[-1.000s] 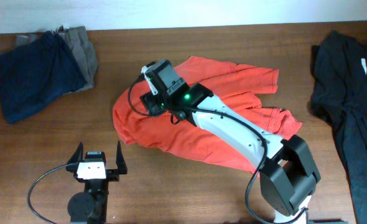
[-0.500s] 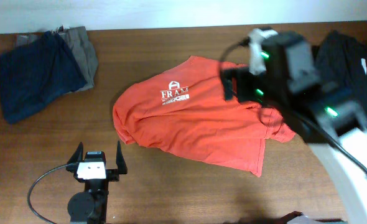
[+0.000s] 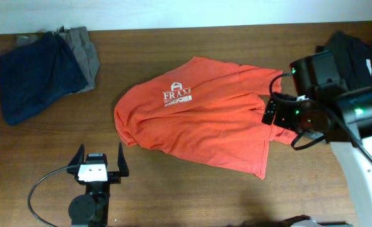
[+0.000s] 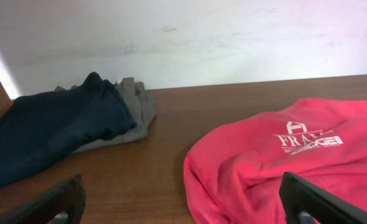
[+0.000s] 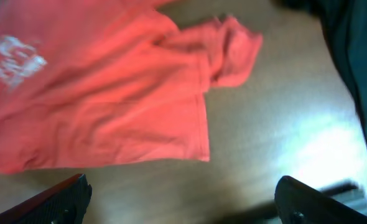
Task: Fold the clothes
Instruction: 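Move the right gripper to the T-shirt's lower right hem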
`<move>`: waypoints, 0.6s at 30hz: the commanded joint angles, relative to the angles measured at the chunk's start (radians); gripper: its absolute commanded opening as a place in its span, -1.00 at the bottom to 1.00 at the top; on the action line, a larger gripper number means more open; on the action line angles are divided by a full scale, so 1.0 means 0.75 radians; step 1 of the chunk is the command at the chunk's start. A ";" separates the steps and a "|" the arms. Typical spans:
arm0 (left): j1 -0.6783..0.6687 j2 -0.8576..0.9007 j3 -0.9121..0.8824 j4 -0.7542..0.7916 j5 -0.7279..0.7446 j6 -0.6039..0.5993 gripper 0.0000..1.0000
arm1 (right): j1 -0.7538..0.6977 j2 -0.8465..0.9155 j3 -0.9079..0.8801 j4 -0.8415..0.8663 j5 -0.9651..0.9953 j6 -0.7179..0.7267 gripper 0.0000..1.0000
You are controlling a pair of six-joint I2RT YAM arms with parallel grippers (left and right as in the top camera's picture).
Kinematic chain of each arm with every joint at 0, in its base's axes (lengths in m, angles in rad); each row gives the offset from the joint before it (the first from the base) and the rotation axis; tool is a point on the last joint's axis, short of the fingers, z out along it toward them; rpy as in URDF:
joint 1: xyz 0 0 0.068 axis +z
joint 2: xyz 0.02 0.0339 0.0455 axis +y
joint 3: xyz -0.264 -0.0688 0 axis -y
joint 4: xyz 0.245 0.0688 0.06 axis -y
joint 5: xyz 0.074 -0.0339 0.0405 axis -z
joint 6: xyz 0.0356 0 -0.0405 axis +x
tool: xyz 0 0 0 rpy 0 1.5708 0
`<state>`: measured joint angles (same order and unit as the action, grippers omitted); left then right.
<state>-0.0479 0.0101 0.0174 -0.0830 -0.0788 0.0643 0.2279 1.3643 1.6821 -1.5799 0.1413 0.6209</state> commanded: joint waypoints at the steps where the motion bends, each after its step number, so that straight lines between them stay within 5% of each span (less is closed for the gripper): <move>1: 0.007 -0.005 -0.007 -0.001 0.014 0.017 0.98 | -0.008 -0.027 -0.160 -0.003 0.002 0.216 0.98; 8: 0.007 -0.006 -0.007 -0.001 0.014 0.017 0.98 | -0.008 -0.149 -0.643 0.112 -0.128 0.651 0.98; 18: 0.007 -0.005 -0.007 -0.001 0.015 0.017 0.99 | -0.008 -0.141 -1.180 0.579 -0.384 0.730 0.98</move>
<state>-0.0479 0.0105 0.0174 -0.0834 -0.0788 0.0643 0.2276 1.2575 0.8822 -1.1912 -0.0895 1.1320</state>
